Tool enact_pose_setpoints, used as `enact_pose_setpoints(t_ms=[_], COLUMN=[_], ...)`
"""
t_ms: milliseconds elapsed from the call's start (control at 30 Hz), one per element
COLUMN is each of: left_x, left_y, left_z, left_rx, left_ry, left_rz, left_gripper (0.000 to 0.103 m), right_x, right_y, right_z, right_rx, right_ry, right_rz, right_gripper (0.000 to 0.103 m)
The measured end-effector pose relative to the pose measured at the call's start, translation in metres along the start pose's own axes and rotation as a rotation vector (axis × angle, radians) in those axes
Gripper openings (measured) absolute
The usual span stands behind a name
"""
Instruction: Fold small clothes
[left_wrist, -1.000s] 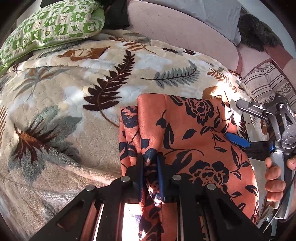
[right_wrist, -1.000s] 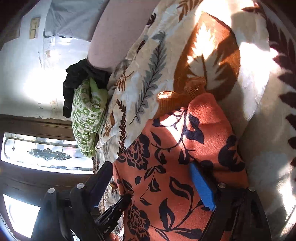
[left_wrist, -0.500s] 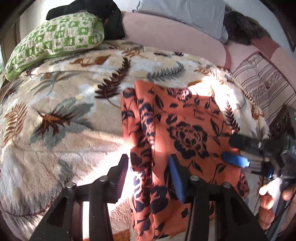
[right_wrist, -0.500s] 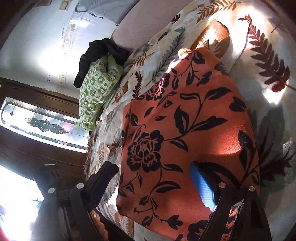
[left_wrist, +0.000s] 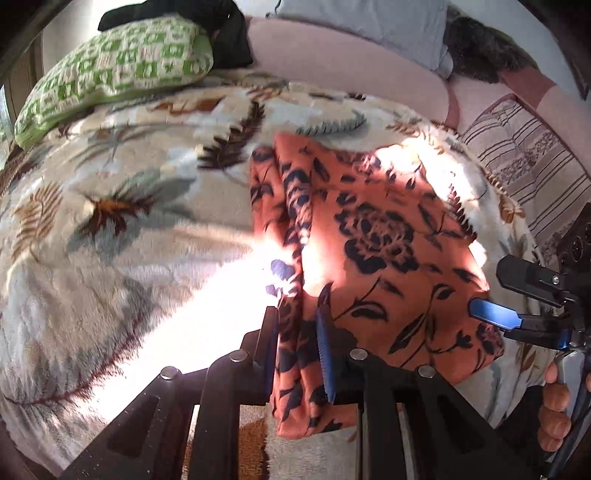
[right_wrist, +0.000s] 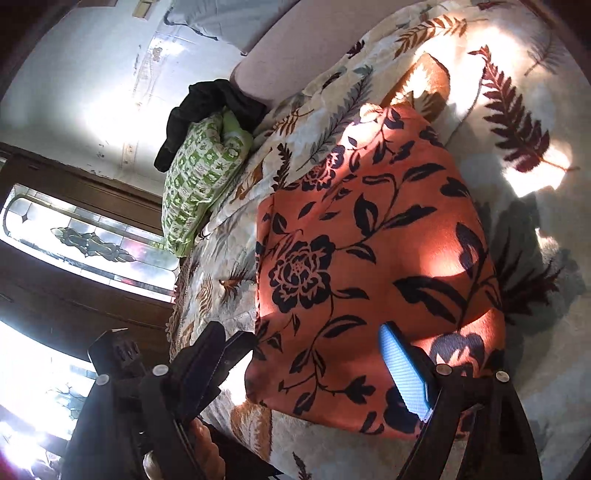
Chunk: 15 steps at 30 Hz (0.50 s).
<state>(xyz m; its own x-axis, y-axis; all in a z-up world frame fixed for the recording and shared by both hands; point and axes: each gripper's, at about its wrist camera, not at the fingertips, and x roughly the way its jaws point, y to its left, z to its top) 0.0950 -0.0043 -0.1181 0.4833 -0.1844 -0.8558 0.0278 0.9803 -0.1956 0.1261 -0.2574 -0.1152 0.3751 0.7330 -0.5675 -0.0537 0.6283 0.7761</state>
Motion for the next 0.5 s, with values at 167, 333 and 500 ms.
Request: enact_pose_setpoints(t_ms=[167, 333, 500], left_x=[-0.01, -0.001, -0.021], left_y=[0.012, 0.009, 0.015], left_z=[-0.005, -0.022, -0.02], left_rx=[-0.064, -0.023, -0.076], left_ry=[-0.026, -0.012, -0.029], left_rz=[-0.032, 0.007, -0.024], left_gripper=[0.025, 0.034, 0.041], right_x=[0.002, -0.013, -0.014], right_y=[-0.014, -0.004, -0.015], right_z=[-0.009, -0.027, -0.034], right_rx=[0.047, -0.017, 0.02], right_ry=[0.014, -0.015, -0.018], right_rz=[-0.002, 0.004, -0.007], right_gripper=[0.087, 0.088, 0.088])
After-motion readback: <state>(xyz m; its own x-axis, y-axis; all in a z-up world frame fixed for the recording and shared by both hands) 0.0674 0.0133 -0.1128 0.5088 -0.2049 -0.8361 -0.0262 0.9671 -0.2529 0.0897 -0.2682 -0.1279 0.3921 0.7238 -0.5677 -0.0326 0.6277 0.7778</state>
